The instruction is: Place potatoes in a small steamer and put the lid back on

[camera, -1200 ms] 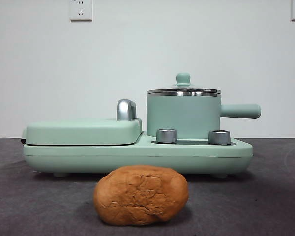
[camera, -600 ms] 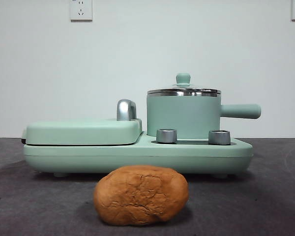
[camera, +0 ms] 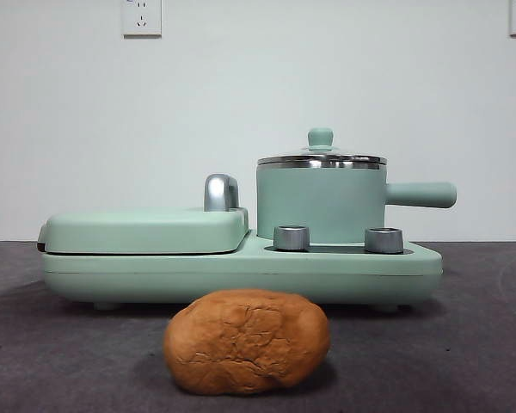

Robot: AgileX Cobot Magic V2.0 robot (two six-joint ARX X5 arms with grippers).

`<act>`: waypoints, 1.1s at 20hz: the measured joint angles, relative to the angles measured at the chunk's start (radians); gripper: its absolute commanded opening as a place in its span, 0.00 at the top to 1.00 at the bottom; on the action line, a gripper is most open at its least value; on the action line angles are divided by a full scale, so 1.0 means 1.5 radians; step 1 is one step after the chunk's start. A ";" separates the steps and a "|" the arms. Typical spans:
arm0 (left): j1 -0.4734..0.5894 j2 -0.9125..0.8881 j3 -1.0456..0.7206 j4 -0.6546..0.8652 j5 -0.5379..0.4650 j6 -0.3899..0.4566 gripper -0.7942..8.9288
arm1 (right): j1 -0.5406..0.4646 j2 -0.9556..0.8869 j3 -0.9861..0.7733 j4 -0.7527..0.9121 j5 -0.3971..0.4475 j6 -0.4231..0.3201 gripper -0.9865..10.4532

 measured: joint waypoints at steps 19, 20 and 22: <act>-0.053 0.061 0.044 -0.079 0.048 0.329 0.69 | 0.051 0.090 0.059 -0.074 -0.034 -0.246 0.74; -0.053 0.061 0.044 -0.079 0.048 0.333 0.65 | 0.051 0.090 0.059 -0.074 -0.025 -0.248 0.73; -0.053 0.061 0.044 -0.079 0.048 0.337 0.65 | 0.051 0.090 0.059 -0.074 -0.012 -0.249 0.73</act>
